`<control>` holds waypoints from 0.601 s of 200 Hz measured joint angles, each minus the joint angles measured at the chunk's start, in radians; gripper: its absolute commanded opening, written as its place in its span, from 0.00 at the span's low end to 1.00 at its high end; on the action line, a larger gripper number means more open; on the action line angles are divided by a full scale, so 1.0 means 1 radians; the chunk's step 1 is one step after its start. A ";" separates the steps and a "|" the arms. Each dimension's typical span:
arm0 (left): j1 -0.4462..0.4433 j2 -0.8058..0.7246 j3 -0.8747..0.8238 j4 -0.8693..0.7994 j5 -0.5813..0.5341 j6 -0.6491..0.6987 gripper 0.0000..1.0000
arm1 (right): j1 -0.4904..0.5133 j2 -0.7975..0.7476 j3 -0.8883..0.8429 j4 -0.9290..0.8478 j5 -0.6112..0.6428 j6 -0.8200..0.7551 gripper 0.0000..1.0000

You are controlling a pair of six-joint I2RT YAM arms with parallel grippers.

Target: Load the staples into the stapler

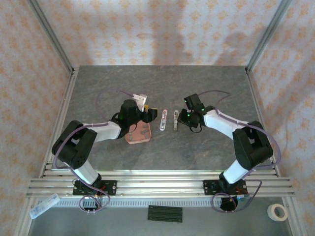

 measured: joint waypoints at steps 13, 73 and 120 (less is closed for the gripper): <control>0.000 0.000 0.029 -0.003 0.022 0.010 0.65 | -0.003 0.000 -0.013 0.010 -0.034 0.011 0.27; -0.002 0.000 0.169 -0.187 0.042 0.189 0.66 | -0.007 0.032 -0.016 0.043 -0.113 0.021 0.27; -0.002 0.000 0.197 -0.272 0.037 0.252 0.66 | -0.019 0.072 -0.016 0.051 -0.130 0.021 0.28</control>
